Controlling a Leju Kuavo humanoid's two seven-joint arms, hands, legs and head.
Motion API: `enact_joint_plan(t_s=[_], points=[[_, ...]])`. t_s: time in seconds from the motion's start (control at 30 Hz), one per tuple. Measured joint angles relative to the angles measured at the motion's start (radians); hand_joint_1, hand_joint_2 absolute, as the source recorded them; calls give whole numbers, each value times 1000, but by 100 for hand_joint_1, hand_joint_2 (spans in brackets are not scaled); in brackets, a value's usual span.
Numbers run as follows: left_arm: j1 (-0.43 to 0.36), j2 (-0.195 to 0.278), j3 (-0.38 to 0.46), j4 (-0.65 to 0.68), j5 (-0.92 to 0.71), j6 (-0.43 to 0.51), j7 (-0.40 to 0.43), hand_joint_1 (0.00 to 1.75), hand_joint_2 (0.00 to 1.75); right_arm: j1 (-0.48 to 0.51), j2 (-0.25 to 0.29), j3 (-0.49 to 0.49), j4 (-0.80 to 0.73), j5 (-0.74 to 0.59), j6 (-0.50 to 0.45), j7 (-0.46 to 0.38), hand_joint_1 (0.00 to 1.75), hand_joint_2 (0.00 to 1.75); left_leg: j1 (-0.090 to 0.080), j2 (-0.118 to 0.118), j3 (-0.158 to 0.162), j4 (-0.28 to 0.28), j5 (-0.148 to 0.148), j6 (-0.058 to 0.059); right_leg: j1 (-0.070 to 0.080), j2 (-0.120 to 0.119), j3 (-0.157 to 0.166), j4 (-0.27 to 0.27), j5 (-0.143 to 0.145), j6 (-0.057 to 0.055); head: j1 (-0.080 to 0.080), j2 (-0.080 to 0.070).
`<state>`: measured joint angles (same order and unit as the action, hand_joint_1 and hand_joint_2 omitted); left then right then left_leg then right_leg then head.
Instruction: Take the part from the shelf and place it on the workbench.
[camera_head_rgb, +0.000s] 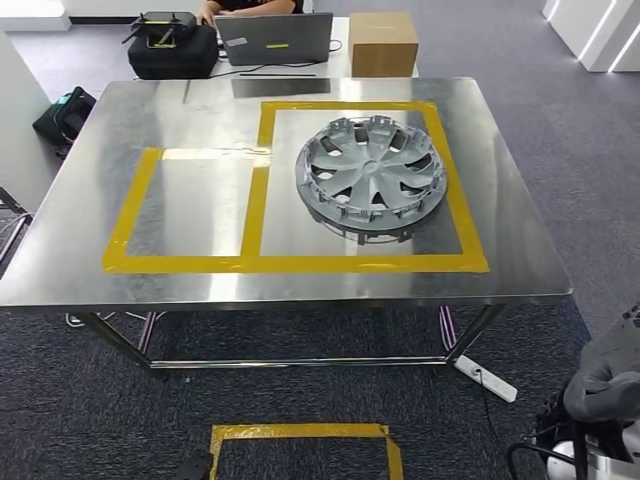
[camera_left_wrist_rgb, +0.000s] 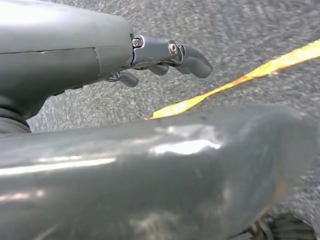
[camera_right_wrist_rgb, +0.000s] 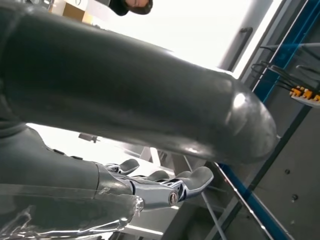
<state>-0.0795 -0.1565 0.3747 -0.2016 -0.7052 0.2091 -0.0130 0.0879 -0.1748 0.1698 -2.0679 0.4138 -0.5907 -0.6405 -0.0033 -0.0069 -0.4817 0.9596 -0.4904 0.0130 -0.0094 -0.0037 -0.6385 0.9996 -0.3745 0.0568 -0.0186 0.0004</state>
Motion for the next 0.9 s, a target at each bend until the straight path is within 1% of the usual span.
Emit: enact_joint_plan(t_s=[0.03, 0.07, 0.1, 0.13, 0.17, 0.2, 0.23, 0.27, 0.3, 0.33, 0.37, 0.4, 0.43, 0.47, 0.5, 0.53, 0.57, 0.6, 0.63, 0.67, 0.7, 0.73, 0.77, 0.8, 0.83, 0.87, 0.9], points=[[2, 1, 2, 0, 1, 2, 0, 0, 0, 2, 1, 0, 0, -3, 4, -1, 0, 0, 1, 2, -9, -1, 10, 8, -1, 1, -10, 21, -28, 4, 2, 0], [3, 3, 5, 0, 2, 3, -1, 0, 0, 3, 3, -1, 1, -6, 7, -1, 0, 0, 2, 4, -20, -1, 21, 14, -2, 1, -25, 62, -72, 7, 3, 0], [3, 4, 7, 0, 0, 4, -3, 0, 0, 4, 5, -1, 3, -11, 10, -1, 0, 0, 1, 5, -33, -1, 32, 18, -2, 1, -43, 123, -126, 10, 5, 0], [4, 5, 8, 0, -6, 5, -6, 0, 0, 4, 8, -1, 5, -17, 13, -1, 0, 0, 0, 5, -49, 0, 44, 20, -1, 1, -59, 193, -171, 11, 6, 0], [4, 7, 9, 0, -13, 5, -8, 0, 0, 5, 12, -1, 7, -24, 15, -1, 0, 0, -1, 5, -64, 1, 56, 20, -1, 1, -67, 252, -195, 11, 6, 0], [5, 9, 10, 0, -21, 5, -11, 0, 0, 8, 15, -1, 10, -32, 17, 0, 0, 0, -3, 5, -81, 1, 68, 20, -1, 2, -62, 286, -195, 10, 6, 0], [6, 11, 9, 0, -27, 5, -15, 0, 0, 11, 18, -2, 13, -42, 19, -1, 0, 0, -4, 5, -96, 2, 79, 19, 0, 2, -40, 285, -175, 8, 6, 0], [7, 13, 9, 0, -31, 5, -18, 0, 0, 15, 21, -3, 15, -54, 22, -4, 0, 0, -5, 5, -110, 4, 90, 17, 0, 2, -1, 248, -146, 5, 6, 0], [8, 14, 9, 0, -32, 6, -22, 0, 0, 19, 24, -6, 18, -68, 25, -8, 0, 0, -5, 4, -121, 5, 99, 15, 1, 2, 54, 183, -127, 2, 6, 0], [8, 15, 9, 0, -33, 8, -25, 0, 0, 22, 28, -10, 20, -82, 29, -13, 0, 0, -7, 5, -129, 8, 108, 12, 3, 0, 113, 101, -124, -1, 6, 0], [9, 16, 10, 0, -34, 10, -27, 0, 0, 24, 32, -15, 22, -96, 33, -18, 0, 0, -8, 6, -135, 10, 117, 8, 4, -2, 157, 32, -133, -4, 5, 0], [9, 17, 10, 0, -35, 13, -29, 0, 0, 27, 36, -20, 24, -107, 36, -22, 0, 0, -9, 8, -138, 11, 125, 3, 7, -3, 185, -15, -145, -7, 5, 0], [11, 19, 10, 0, -35, 15, -31, 0, 0, 31, 39, -25, 26, -115, 39, -25, 0, 0, -9, 12, -140, 12, 132, -2, 9, -3, 193, -38, -152, -10, 5, 0], [12, 20, 10, 0, -35, 16, -34, 0, 0, 36, 43, -30, 29, -122, 41, -29, 0, 0, -8, 14, -142, 11, 137, -8, 9, 0, 186, -38, -149, -17, 5, 0], [14, 21, 10, 0, -37, 16, -38, 0, 0, 41, 48, -34, 31, -128, 43, -33, 0, 0, -6, 15, -146, 16, 130, -15, 9, 4, 179, -37, -142, -25, 6, 0], [16, 23, 10, 0, -38, 16, -43, 0, 0, 46, 53, -38, 34, -134, 45, -37, 0, 0, -5, 14, -154, 34, 106, -21, 7, 8, 170, -37, -134, -33, 4, 0], [17, 24, 10, 0, -40, 16, -48, 0, 0, 49, 58, -41, 36, -140, 47, -41, 0, 0, -4, 13, -168, 71, 65, -28, 5, 12, 160, -37, -124, -40, 3, 0], [17, 25, 10, 0, -43, 16, -53, 0, 0, 53, 64, -45, 38, -145, 49, -45, 0, 0, -3, 12, -186, 126, 14, -33, 5, 17, 149, -37, -114, -44, 1, 0], [18, 26, 10, 0, -44, 16, -56, 0, 0, 57, 68, -48, 40, -149, 51, -48, 0, 0, -1, 11, -206, 192, -31, -36, 4, 22, 139, -37, -103, -46, 0, 0], [18, 26, 10, 0, -46, 16, -58, 0, 0, 60, 72, -51, 42, -151, 52, -51, 0, 0, 0, 11, -222, 254, -58, -38, 4, 28, 128, -36, -93, -46, 0, 0], [18, 27, 10, 0, -48, 16, -59, 0, 0, 63, 76, -54, 44, -154, 53, -51, 0, 0, 0, 11, -227, 294, -60, -39, 4, 35, 117, -35, -82, -45, 0, 0], [18, 28, 10, 0, -49, 16, -60, 0, 0, 66, 79, -57, 47, -157, 55, -52, 0, 0, 1, 11, -216, 300, -44, -38, 4, 43, 106, -34, -73, -43, 0, 0], [18, 29, 10, 0, -51, 17, -60, 0, 0, 69, 83, -59, 49, -161, 57, -53, 0, 0, 1, 7, -183, 263, -17, -37, 4, 52, 95, -33, -65, -40, 0, 0], [18, 31, 10, 0, -52, 17, -60, 0, 0, 71, 87, -60, 51, -163, 59, -53, 0, 0, 2, -5, -134, 195, 7, -34, 3, 61, 87, -32, -58, -37, 0, 0], [18, 32, 10, 0, -55, 18, -60, 0, 0, 72, 91, -61, 53, -165, 60, -53, 0, 0, 4, -26, -82, 116, 20, -30, 3, 70, 79, -30, -53, -32, 0, 0], [18, 33, 10, 0, -57, 18, -60, 0, 0, 71, 94, -62, 54, -166, 62, -53, 0, 0, 6, -45, -40, 51, 24, -27, 4, 78, 72, -27, -48, -27, 0, 0], [19, 34, 10, 0, -59, 18, -60, 0, 0, 71, 96, -62, 54, -166, 63, -54, 0, 0, 7, -59, -18, 13, 20, -23, 4, 85, 66, -23, -44, -22, 1, 0]])
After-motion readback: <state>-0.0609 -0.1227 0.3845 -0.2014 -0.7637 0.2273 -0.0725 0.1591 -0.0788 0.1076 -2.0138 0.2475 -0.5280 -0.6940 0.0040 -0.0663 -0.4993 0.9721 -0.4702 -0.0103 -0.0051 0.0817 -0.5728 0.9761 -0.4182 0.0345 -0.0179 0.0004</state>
